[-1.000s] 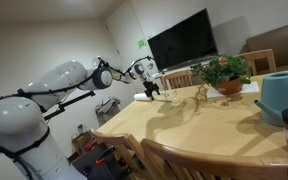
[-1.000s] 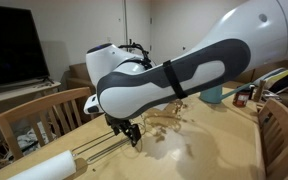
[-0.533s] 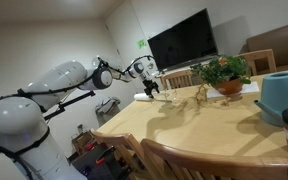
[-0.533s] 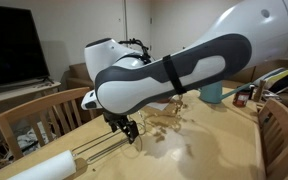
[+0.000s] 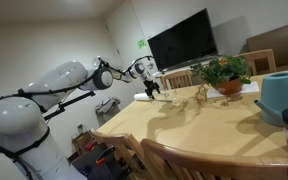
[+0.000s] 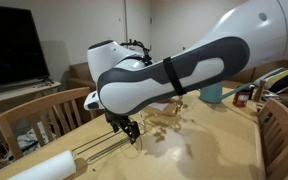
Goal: Set the paper towel stand upright on the table
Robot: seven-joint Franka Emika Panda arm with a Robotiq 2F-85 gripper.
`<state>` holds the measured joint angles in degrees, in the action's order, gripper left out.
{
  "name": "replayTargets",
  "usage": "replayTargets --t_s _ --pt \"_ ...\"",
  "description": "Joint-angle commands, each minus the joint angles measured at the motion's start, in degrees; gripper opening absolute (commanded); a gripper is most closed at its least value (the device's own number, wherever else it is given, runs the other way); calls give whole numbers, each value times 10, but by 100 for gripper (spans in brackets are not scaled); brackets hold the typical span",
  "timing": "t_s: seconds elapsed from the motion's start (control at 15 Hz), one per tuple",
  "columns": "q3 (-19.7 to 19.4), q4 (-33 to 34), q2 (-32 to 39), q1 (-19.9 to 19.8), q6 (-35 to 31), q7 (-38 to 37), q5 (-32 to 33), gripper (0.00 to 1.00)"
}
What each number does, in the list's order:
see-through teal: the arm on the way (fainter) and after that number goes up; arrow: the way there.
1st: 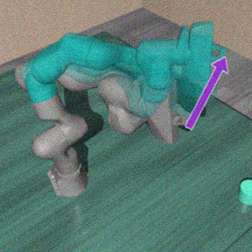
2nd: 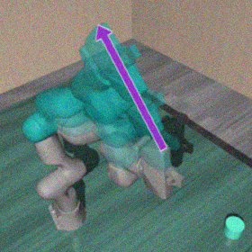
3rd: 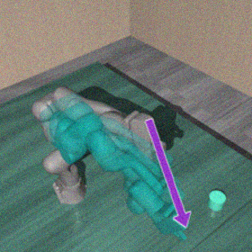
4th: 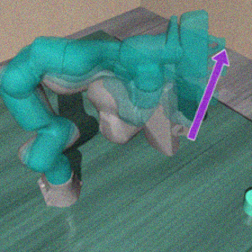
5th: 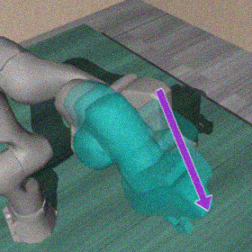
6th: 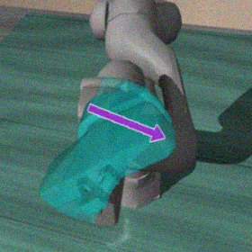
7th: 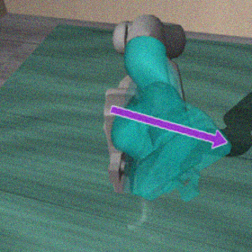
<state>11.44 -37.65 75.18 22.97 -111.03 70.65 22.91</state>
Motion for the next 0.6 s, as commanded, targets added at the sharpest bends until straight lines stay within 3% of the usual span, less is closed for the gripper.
replayTargets --t_s 0.0,0.53 --pt "6 27 17 -3 4 14 -8 100" --pt "6 34 24 -2 12 15 -8 100"
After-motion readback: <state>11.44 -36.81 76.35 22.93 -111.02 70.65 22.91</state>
